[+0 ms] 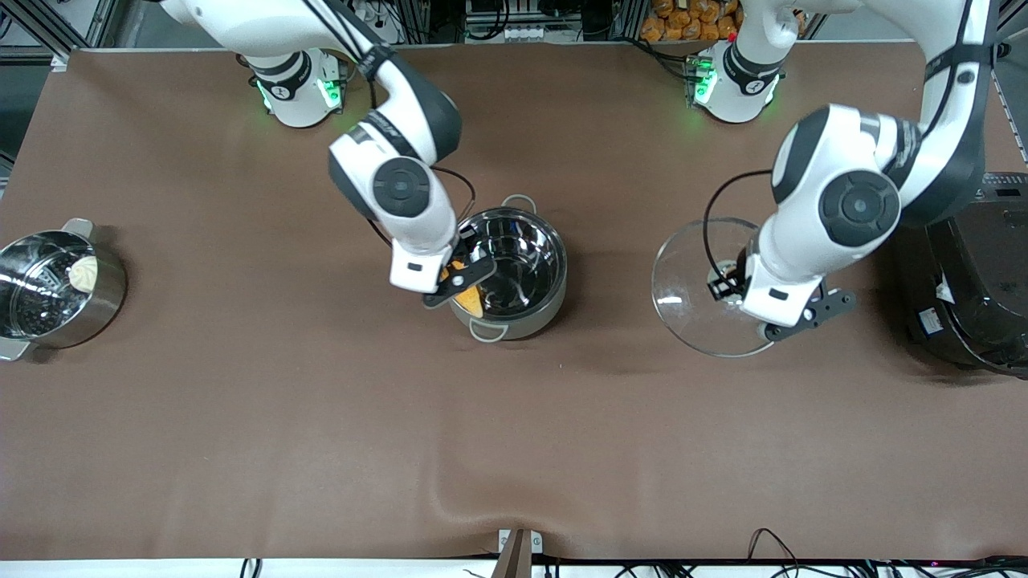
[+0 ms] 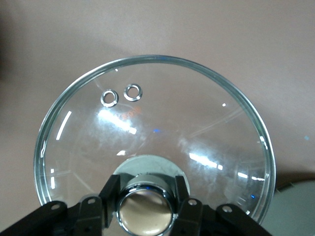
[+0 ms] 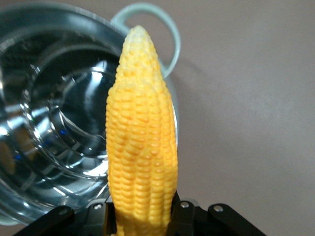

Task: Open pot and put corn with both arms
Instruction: 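Lower the corn into the pot while the left gripper holds the lid aside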

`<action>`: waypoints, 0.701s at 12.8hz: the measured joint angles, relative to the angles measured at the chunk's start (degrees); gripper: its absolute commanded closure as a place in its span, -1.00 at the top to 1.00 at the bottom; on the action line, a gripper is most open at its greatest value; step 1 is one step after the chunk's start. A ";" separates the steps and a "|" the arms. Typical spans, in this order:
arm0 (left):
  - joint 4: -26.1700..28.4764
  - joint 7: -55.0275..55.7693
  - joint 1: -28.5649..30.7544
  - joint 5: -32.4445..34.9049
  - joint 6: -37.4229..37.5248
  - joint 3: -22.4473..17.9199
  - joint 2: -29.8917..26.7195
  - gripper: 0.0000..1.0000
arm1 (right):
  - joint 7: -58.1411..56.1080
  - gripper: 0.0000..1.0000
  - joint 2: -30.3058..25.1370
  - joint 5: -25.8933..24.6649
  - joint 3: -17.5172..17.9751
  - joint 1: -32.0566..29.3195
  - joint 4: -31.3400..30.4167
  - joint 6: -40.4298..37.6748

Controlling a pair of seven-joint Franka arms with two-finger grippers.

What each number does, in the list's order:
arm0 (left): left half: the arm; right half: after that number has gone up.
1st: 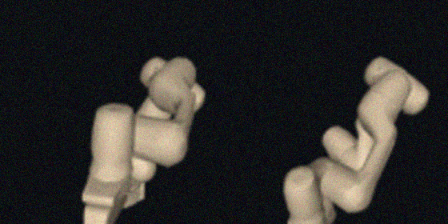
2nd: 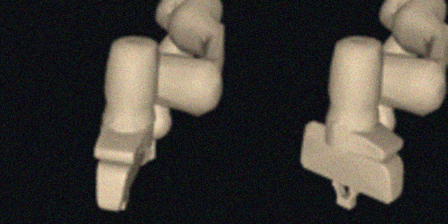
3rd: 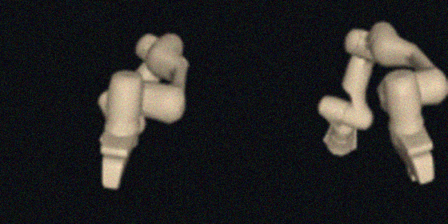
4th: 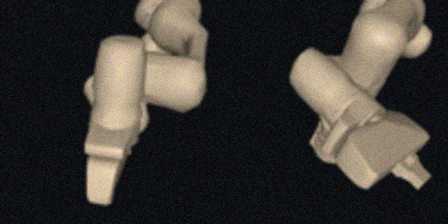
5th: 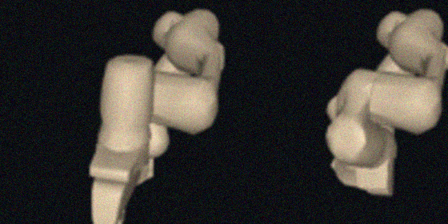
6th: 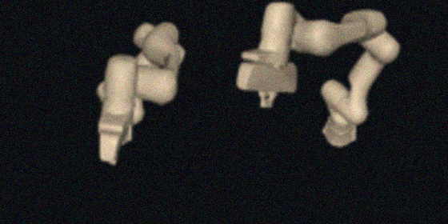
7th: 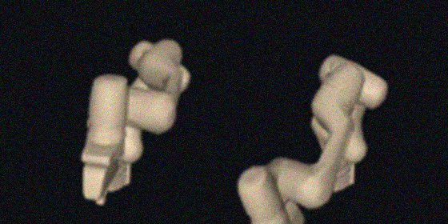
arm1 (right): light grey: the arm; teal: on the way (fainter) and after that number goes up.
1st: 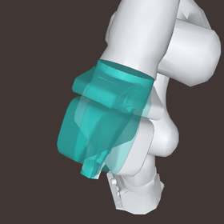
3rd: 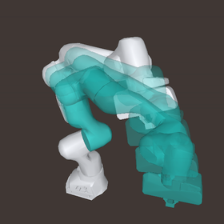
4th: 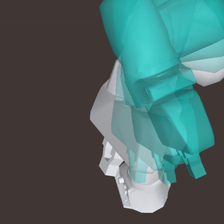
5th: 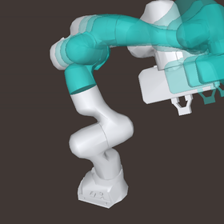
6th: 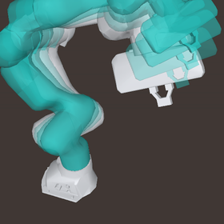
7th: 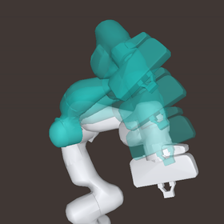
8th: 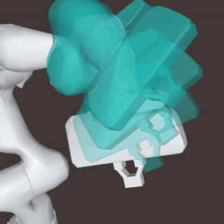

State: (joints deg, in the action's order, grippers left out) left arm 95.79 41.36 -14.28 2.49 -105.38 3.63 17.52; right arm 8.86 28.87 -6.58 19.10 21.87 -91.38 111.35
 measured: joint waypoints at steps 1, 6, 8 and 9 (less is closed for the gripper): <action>3.53 -0.70 0.56 -0.02 -3.78 0.00 0.22 -1.00 | -0.01 -1.00 0.53 -1.37 -0.04 1.18 0.33 -1.25; 11.41 -0.81 0.61 -0.05 -13.99 0.56 4.32 -1.00 | 0.20 -1.00 2.06 -7.78 -0.19 6.57 1.69 -3.82; 11.60 -0.81 0.63 -0.05 -16.20 0.56 6.57 -1.00 | 0.94 -0.99 4.02 -8.76 -0.24 8.01 3.68 -3.82; 11.63 -0.81 0.63 -0.05 -17.23 0.56 7.38 -1.00 | 1.76 -0.97 4.99 -9.57 -0.25 8.55 4.42 -3.83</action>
State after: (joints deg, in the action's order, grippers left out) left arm 107.43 40.55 -13.64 2.44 -122.61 4.19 24.90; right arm 10.61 33.86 -16.15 18.85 30.42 -86.96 107.52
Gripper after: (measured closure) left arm 0.507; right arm 0.643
